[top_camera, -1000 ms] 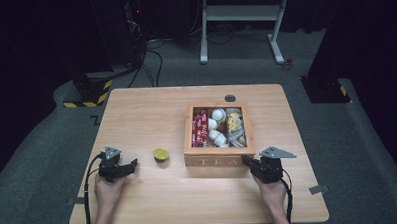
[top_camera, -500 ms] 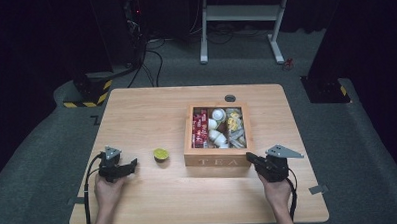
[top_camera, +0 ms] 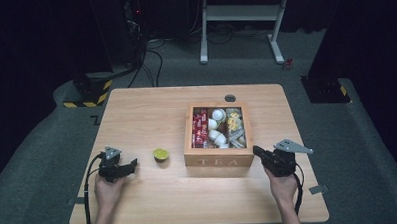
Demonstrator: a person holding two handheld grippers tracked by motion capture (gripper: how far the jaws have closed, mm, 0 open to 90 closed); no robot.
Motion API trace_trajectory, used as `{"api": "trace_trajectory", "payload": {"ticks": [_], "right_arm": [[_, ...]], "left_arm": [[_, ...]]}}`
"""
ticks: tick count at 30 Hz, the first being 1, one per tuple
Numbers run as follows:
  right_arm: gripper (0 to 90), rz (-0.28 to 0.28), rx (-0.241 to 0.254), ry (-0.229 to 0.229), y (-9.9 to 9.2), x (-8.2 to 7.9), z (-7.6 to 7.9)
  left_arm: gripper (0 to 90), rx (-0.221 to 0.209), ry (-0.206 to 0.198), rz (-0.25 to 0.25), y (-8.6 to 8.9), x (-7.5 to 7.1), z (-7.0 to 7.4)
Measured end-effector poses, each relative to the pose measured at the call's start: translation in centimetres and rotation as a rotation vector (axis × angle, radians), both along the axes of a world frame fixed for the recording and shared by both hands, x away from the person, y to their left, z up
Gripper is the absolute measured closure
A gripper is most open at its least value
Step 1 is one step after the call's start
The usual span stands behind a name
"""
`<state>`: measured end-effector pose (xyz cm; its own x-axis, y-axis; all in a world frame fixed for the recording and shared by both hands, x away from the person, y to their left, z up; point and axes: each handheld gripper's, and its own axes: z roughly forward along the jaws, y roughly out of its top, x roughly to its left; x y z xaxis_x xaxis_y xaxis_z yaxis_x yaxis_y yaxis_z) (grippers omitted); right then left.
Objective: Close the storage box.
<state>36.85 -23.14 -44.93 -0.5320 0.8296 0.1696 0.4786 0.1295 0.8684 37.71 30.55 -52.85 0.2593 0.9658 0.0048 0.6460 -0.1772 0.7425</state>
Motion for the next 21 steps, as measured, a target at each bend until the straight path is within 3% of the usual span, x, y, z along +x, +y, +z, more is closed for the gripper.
{"api": "trace_trajectory", "payload": {"ticks": [12, 21], "right_arm": [[87.3, -0.048, 0.013, -0.021, -1.5, 0.3, 0.5], [79.2, -0.112, 0.031, -0.009, -3.0, 0.8, 0.0]], "left_arm": [[24.6, 0.000, 0.000, 0.000, 0.0, 0.0, 0.0], [24.6, 0.000, 0.000, 0.000, 0.0, 0.0, 0.0]]}}
